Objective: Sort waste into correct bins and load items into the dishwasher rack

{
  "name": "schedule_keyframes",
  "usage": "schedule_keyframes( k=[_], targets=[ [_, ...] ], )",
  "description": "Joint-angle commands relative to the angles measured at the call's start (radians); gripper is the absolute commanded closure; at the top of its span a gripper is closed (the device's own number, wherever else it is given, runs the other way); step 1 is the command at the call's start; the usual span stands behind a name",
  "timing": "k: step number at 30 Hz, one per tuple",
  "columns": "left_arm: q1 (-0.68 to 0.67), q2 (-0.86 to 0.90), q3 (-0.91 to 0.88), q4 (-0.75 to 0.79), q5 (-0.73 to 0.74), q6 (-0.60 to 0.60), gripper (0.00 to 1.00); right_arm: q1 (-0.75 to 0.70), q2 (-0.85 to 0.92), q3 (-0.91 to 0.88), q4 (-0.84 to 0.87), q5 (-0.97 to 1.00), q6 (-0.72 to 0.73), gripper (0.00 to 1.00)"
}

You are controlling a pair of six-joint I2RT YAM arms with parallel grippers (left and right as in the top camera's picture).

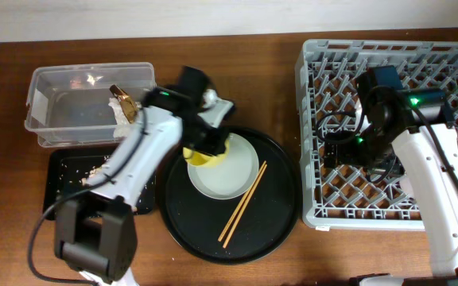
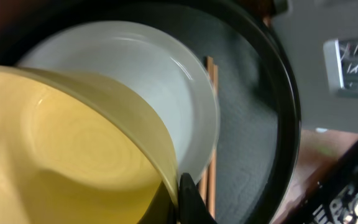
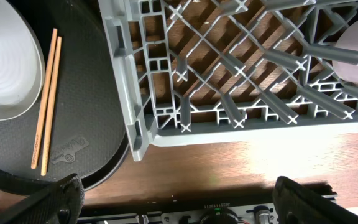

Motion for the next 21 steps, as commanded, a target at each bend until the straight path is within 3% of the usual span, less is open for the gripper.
schedule_keyframes(
  k=[1,4,5,6,11,15,16,19,21],
  targets=[
    [-0.104,0.034,0.012,0.020,-0.144,-0.095,1.00,-0.001,0.002,-0.006,-0.002,0.016,0.001,0.02],
    [-0.150,0.077,0.009,0.020,-0.146,-0.102,0.98,-0.001,0.002,-0.006,-0.003,0.016,0.001,0.02],
    [-0.155,0.082,0.009,0.020,-0.146,-0.102,0.81,-0.001,0.002,-0.006,-0.004,0.016,0.001,0.02],
    [-0.156,0.082,0.010,0.019,-0.146,-0.102,0.72,-0.001,0.002,-0.006,-0.004,0.016,0.001,0.02],
    [-0.126,0.053,0.010,-0.017,-0.140,-0.102,0.66,-0.001,0.002,-0.006,0.000,0.016,0.001,0.02],
    [0.025,-0.126,0.010,-0.111,-0.150,-0.102,0.64,0.002,0.002,-0.006,0.092,-0.022,0.001,0.02],
    [0.062,-0.161,0.010,-0.123,-0.162,-0.102,0.59,0.008,0.002,-0.006,0.138,-0.082,-0.014,0.02],
    [0.205,-0.262,0.010,-0.174,-0.200,-0.117,0.26,0.085,0.013,-0.006,0.303,-0.219,-0.047,0.02],
    [0.278,-0.286,0.010,-0.210,-0.200,-0.116,0.17,0.140,0.033,-0.006,0.363,-0.217,-0.047,0.02]
  ],
)
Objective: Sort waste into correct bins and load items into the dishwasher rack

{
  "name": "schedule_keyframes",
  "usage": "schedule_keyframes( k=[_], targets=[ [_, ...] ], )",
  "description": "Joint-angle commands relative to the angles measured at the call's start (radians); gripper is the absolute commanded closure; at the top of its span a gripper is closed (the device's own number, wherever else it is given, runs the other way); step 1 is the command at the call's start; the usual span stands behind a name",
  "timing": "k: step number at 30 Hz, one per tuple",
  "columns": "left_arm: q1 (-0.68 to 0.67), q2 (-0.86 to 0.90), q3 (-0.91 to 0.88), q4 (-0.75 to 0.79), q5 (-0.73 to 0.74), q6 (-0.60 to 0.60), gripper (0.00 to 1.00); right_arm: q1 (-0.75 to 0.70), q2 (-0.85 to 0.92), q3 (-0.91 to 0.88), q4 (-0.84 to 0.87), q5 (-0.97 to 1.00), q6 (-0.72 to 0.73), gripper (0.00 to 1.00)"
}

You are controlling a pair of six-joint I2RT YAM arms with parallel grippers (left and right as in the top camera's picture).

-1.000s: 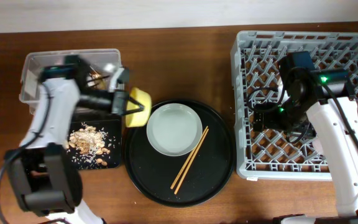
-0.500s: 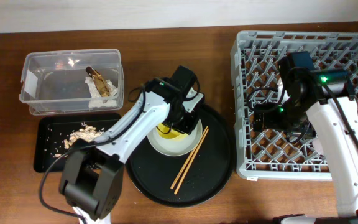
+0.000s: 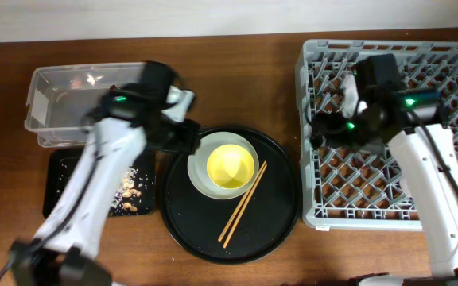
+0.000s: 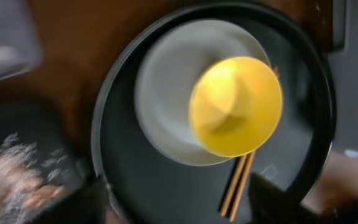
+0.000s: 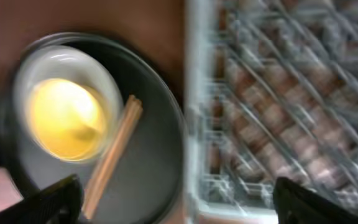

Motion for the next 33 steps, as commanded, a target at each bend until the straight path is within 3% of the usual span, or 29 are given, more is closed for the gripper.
schedule_keyframes(
  k=[1,5,7,10,13,14,16,20,25,29,33],
  targets=[
    [0.138,-0.055,0.007,-0.062,-0.024,-0.007,0.16,0.124,0.053,-0.003,0.092,-0.084,-0.018,0.01],
    [0.271,-0.054,0.005,-0.107,-0.023,-0.007,0.15,0.264,0.219,-0.003,0.152,-0.075,0.010,0.07],
    [0.288,-0.054,0.005,-0.108,-0.023,-0.007,0.15,0.303,0.330,-0.003,0.159,-0.073,0.056,0.19],
    [0.286,-0.054,0.005,-0.107,-0.023,-0.007,0.14,0.325,0.484,-0.003,0.167,-0.079,0.110,0.39],
    [0.286,-0.054,0.005,-0.107,-0.023,-0.007,0.14,0.326,0.562,-0.003,0.196,-0.114,0.117,0.68],
    [0.286,-0.054,0.005,-0.107,-0.023,-0.007,0.13,0.326,0.576,-0.003,0.201,-0.114,0.117,0.82],
    [0.286,-0.054,0.005,-0.107,-0.023,-0.007,0.13,0.325,0.576,-0.003,0.207,-0.114,0.117,0.96],
    [0.286,-0.054,0.005,-0.107,-0.023,-0.007,0.13,0.323,0.558,0.008,0.183,-0.102,0.116,0.96],
    [0.286,-0.054,0.005,-0.107,-0.023,-0.007,0.13,0.260,0.373,0.129,0.050,0.127,0.116,0.96],
    [0.286,-0.054,0.005,-0.107,-0.023,-0.007,0.13,0.114,0.132,0.181,0.084,0.436,0.116,0.96],
    [0.286,-0.054,0.005,-0.102,-0.023,-0.007,0.13,-0.071,0.059,0.181,0.201,0.637,0.105,0.96]
  ],
)
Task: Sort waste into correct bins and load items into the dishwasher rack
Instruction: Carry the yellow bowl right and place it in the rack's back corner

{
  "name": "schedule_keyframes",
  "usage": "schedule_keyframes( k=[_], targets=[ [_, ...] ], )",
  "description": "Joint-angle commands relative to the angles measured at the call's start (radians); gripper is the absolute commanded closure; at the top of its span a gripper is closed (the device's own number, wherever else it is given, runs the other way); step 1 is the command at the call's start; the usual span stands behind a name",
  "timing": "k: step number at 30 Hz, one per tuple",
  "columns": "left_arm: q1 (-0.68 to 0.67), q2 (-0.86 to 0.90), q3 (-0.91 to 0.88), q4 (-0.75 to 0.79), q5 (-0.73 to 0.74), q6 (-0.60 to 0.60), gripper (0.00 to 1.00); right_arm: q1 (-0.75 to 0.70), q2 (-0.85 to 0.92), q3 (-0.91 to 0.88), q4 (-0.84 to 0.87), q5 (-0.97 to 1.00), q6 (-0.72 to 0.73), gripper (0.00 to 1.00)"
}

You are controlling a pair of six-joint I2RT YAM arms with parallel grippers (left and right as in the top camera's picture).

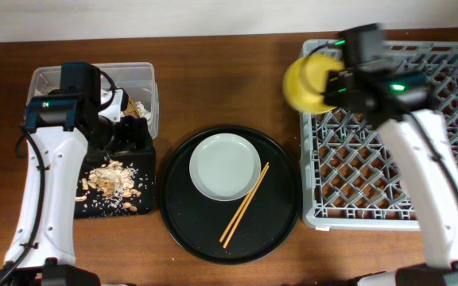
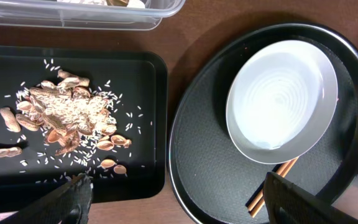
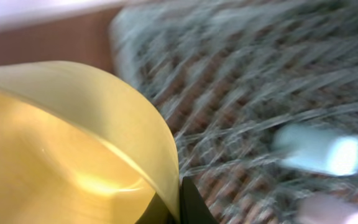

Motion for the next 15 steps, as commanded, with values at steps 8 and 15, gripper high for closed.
schedule_keyframes(
  k=[8,15],
  targets=[
    [0.003,-0.002,0.003,0.044,0.000,-0.002,0.13,-0.356,0.176,-0.006,0.444,0.601,-0.021,0.96],
    [0.003,-0.002,0.003,0.063,0.000,-0.002,0.13,-0.475,0.487,-0.006,0.809,0.886,-0.368,0.96]
  ],
)
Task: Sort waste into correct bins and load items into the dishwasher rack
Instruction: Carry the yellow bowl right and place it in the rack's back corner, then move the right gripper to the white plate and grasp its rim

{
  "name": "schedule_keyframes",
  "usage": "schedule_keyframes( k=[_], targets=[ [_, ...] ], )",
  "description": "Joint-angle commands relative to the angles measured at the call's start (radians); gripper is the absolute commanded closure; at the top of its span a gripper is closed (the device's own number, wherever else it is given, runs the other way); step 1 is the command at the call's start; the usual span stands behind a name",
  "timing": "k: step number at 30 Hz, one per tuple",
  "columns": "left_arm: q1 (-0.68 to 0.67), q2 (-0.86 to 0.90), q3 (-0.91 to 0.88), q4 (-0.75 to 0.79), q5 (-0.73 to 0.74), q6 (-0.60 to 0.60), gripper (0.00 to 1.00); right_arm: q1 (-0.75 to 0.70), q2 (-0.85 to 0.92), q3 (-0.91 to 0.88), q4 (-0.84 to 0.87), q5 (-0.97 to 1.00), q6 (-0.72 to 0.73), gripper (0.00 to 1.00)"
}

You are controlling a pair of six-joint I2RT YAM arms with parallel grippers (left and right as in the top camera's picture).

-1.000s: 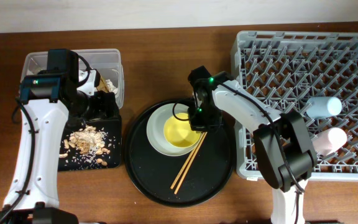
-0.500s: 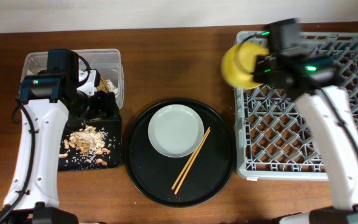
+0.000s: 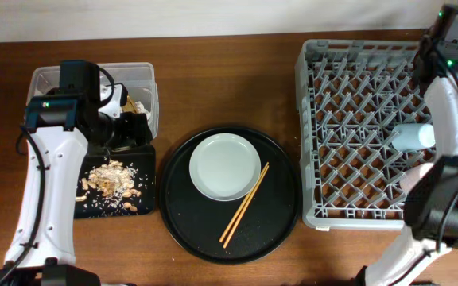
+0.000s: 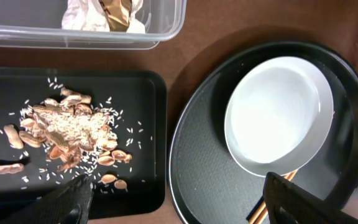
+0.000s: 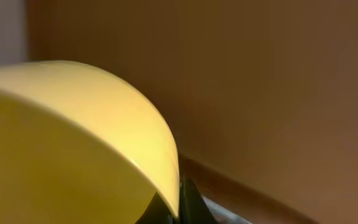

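The yellow bowl (image 5: 67, 143) fills the right wrist view, and my right gripper (image 5: 179, 204) is shut on its rim. In the overhead view that arm reaches the far right corner of the grey dishwasher rack (image 3: 356, 127), and the bowl itself is out of sight there. My left gripper (image 4: 178, 202) hangs open, holding nothing, over the near edge of the black rectangular tray (image 3: 66, 202) of food scraps (image 4: 67, 127). A white plate (image 3: 225, 165) and a pair of chopsticks (image 3: 243, 204) lie on the round black tray (image 3: 277, 230).
A clear plastic bin (image 3: 54, 87) holding crumpled wrappers (image 4: 107, 14) stands at the far left behind the scrap tray. A pale blue cup (image 3: 410, 137) lies in the rack on its right side. Brown table shows between the trays and the rack.
My right gripper, still shut on the yellow bowl, has gone from the rack's far left corner to its far right corner. The left gripper has barely shifted.
My left gripper held the yellow bowl above the white plate. Then the bowl sat on the plate with both grippers off it. Then my right gripper held it at the rack's far left corner, scraps lay piled on the rectangular tray, and now the bowl is at the far right.
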Motion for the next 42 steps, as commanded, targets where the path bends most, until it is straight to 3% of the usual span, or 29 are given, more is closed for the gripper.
schedule_keyframes(
  k=[1,9,10,11,12,19,22,24,25,27,31,32,37,42],
  targets=[
    [0.003,-0.002,0.004,0.024,0.000,-0.003,0.13,-0.029,0.116,0.006,0.028,0.116,-0.132,0.96],
    [0.003,-0.002,0.004,0.031,0.000,-0.002,0.13,0.042,0.219,0.002,-0.033,0.028,-0.117,0.96],
    [0.003,-0.002,0.004,0.031,0.000,-0.002,0.13,0.056,0.219,0.002,-0.060,0.016,-0.117,0.95],
    [0.003,-0.002,0.004,0.030,0.000,-0.002,0.13,0.069,0.219,0.002,-0.113,-0.021,-0.117,0.85],
    [0.003,-0.002,0.004,0.028,0.000,-0.002,0.13,0.080,0.219,0.002,-0.161,-0.060,-0.117,0.83],
    [0.003,-0.002,0.004,0.026,0.000,-0.002,0.13,0.122,0.182,0.002,-0.425,-0.172,0.028,0.82],
    [0.003,-0.002,0.004,0.015,0.000,-0.002,0.07,0.143,0.046,0.002,-0.456,-0.242,0.033,0.66],
    [0.003,-0.002,0.004,0.015,0.000,-0.002,0.06,0.162,-0.085,0.002,-0.492,-0.343,0.033,0.49],
    [0.003,-0.002,0.004,0.015,0.000,-0.002,0.04,0.179,-0.164,0.002,-0.533,-0.452,0.033,0.37],
    [0.003,-0.002,0.004,0.014,0.000,-0.002,0.03,0.215,-0.280,0.002,-0.645,-0.747,0.033,0.27],
    [0.003,-0.002,0.004,0.002,-0.023,-0.002,0.03,0.309,-0.349,0.002,-0.835,-1.285,0.033,0.24],
    [0.003,-0.002,0.004,-0.009,-0.026,-0.003,0.03,0.334,-0.343,-0.002,-0.856,-1.332,0.033,0.24],
    [0.003,-0.002,0.003,-0.045,-0.026,-0.002,0.02,0.566,-0.257,-0.089,-0.862,-1.350,0.034,0.24],
    [0.003,-0.002,0.002,-0.046,-0.026,-0.002,0.02,0.678,-0.092,-0.187,-0.773,-1.347,0.120,0.28]
  ],
)
